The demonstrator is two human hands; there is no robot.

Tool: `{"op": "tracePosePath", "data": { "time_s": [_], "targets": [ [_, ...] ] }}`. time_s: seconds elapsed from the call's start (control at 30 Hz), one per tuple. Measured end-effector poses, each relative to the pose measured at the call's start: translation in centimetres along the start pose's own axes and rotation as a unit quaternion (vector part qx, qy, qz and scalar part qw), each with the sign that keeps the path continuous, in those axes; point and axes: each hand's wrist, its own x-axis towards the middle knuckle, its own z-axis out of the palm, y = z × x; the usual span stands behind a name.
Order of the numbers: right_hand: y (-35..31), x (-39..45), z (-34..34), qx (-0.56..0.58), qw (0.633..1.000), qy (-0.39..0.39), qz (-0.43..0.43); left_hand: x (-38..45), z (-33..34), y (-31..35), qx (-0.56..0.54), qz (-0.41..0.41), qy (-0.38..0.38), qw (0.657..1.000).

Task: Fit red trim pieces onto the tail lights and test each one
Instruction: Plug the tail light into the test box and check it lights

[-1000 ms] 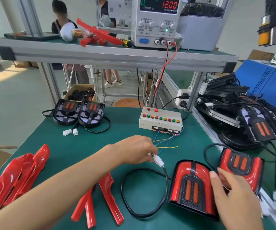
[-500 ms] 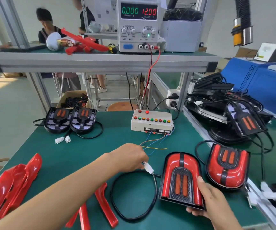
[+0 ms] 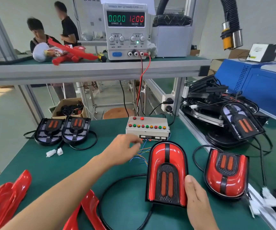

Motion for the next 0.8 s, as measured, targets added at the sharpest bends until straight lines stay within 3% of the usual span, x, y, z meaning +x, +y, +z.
{"op": "tracePosePath", "data": {
  "time_s": [0.1,0.33,0.53,0.8],
  "targets": [
    [-0.2,0.2,0.2,0.004,1.000,0.002,0.005,2.9,0.2,-1.5,0.006,-0.072,0.082,0.994],
    [-0.2,0.9,0.2,0.016,0.999,0.026,0.032,6.4,1.9,-4.0,0.118,-0.104,-0.007,0.988],
    [0.3,0.9,0.0,0.003,0.999,-0.012,0.029,6.7,2.7,-4.2,0.170,-0.088,-0.020,0.981],
    [-0.1,0.9,0.2,-0.012,0.998,0.018,0.067,7.4,2.1,-3.7,0.237,-0.083,-0.062,0.966]
  ]
}}
